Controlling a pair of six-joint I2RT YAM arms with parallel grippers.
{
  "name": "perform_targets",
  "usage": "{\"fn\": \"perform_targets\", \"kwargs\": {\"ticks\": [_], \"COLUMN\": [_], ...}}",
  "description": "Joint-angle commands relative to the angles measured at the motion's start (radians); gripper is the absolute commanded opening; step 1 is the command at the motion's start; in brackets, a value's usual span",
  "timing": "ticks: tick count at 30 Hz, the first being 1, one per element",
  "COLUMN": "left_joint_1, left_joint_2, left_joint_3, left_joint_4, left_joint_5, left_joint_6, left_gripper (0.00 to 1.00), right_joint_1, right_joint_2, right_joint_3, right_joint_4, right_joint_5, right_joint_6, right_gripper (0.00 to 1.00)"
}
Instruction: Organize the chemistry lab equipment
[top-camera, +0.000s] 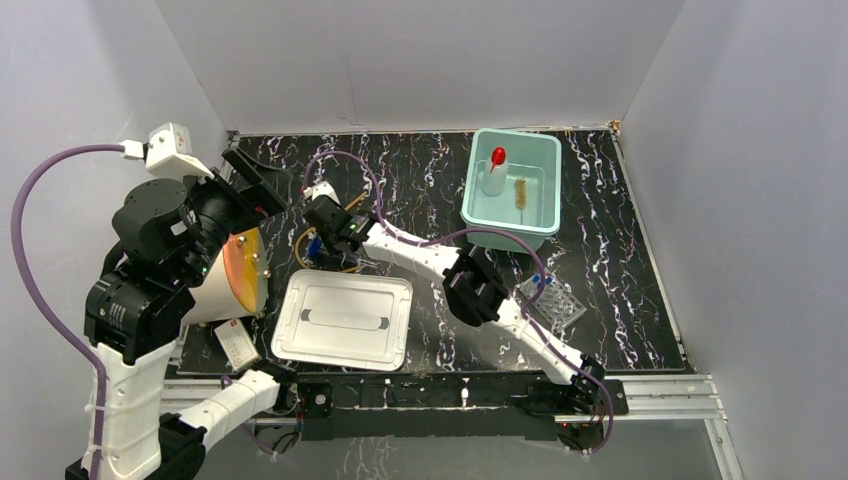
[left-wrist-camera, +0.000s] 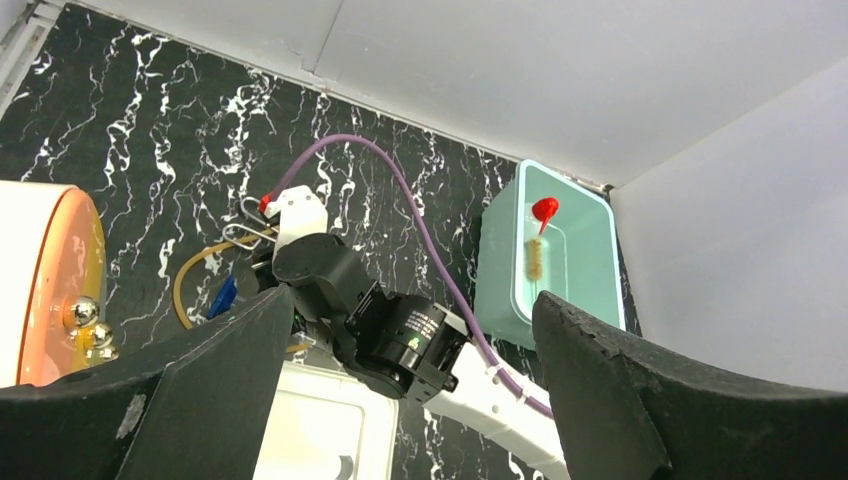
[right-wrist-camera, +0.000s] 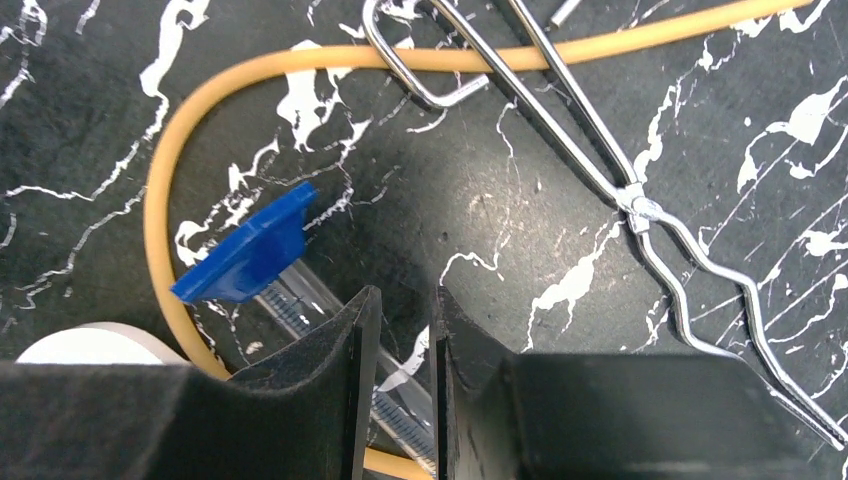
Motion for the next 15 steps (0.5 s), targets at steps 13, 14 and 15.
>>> {"fn": "perform_targets", "kwargs": {"ticks": [13,14,15], "left_joint_1": [-0.002,-0.001,-0.001], "left_joint_2": [-0.009,-0.01,-0.011], "left_joint_3": [-0.022,-0.022,-0.022], "left_joint_4": [0.017,0.017,0.016], "left_joint_5": [0.016,0.013,0.011], "left_joint_6": [-0.001,0.002,0.004], "left_gripper": [0.89,0.89,0.89], "right_joint_1": [0.014,0.014,0.014], "right_joint_2": [-0.231,-0.261,-0.296], "right_joint_3": [-0.052,-0.091,-0.146], "right_joint_4": [-0.182,-0.165,-0.139], "right_joint_5": [-0.281,-0.272,-0.269], "right_joint_6": [-0.145,-0.144,-0.148], "right_gripper": [1.0,1.0,1.0]}}
